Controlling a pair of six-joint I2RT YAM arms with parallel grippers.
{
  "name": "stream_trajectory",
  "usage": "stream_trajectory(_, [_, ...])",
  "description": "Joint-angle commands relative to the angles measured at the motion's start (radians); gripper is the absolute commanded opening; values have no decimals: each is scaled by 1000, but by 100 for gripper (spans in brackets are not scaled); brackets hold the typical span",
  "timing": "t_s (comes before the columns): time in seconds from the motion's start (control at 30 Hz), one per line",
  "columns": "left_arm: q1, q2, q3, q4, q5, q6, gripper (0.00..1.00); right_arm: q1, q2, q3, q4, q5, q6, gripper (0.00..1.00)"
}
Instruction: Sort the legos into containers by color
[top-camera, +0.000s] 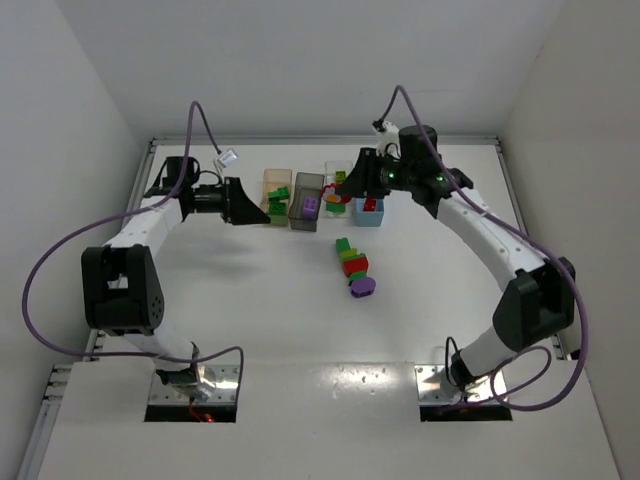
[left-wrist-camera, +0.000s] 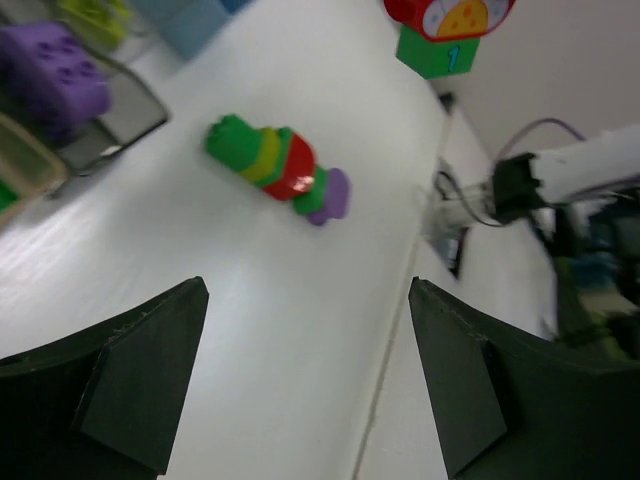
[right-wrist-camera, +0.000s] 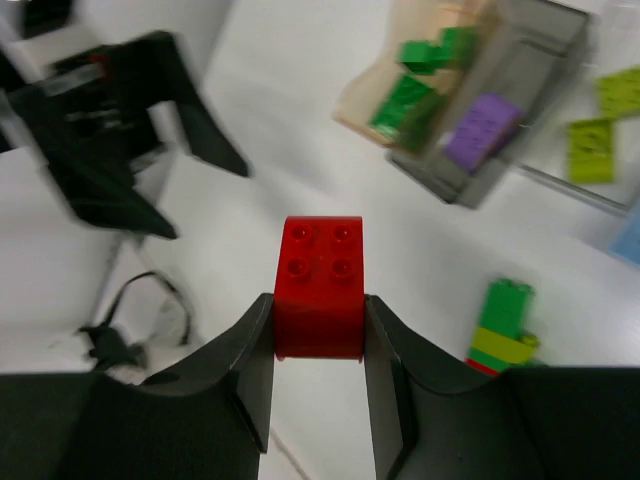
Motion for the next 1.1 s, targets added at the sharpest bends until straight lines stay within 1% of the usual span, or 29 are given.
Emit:
stream_trajectory(0.0, [6, 76, 27, 23, 333, -52, 88, -55, 17, -87, 244, -433, 108, 0])
stream_trajectory(0.03, [6, 94, 41, 23, 367, -62, 88, -64, 45, -101, 351, -473, 153, 0])
stream_trajectory(0.1, [-5, 130, 67, -64, 436, -21, 88, -64, 65, -115, 436, -551, 249, 0])
stream_trajectory(0.13, [-5, 157, 97, -99, 436, 5, 88, -64, 77, -125, 509, -574, 279, 0])
stream_trajectory(0.17, [-5, 157, 98, -99, 436, -4, 88, -74, 102, -125, 542, -608, 327, 0])
stream_trajectory(0.23, [-5, 167, 133, -99, 436, -4, 88, -74, 122, -144, 602, -620, 371, 0])
stream_trajectory(0.27, [-5, 177, 133, -109, 436, -4, 88, -74, 143, -144, 658, -634, 412, 0])
stream_trajectory(0.43, [-25, 239, 177, -118, 436, -3, 88, -65, 194, -153, 778, -657, 494, 0])
stream_trajectory(0.6, [-60, 311, 217, -151, 436, 17, 84, -64, 238, -132, 787, -657, 524, 0])
stream_trajectory(0.63, [-75, 321, 245, -152, 436, 28, 83, -64, 252, -131, 787, -657, 524, 0])
stream_trajectory(0.73, [-100, 341, 280, -204, 436, 68, 83, -55, 280, -93, 787, -648, 534, 0])
stream_trajectory(0.77, [-109, 342, 303, -222, 436, 107, 83, -55, 293, -84, 787, -648, 544, 0])
stream_trajectory(0.83, [-118, 351, 331, -274, 436, 140, 83, -46, 303, -70, 787, -636, 544, 0])
stream_trajectory(0.93, [-118, 351, 331, -308, 446, 169, 83, -46, 329, -61, 787, -627, 553, 0])
stream_trajectory(1.0, [-118, 351, 340, -319, 446, 186, 87, -46, 349, -42, 787, -617, 563, 0])
stream_trajectory(1.07, [-118, 351, 340, -329, 446, 206, 88, -37, 349, -30, 787, -608, 563, 0])
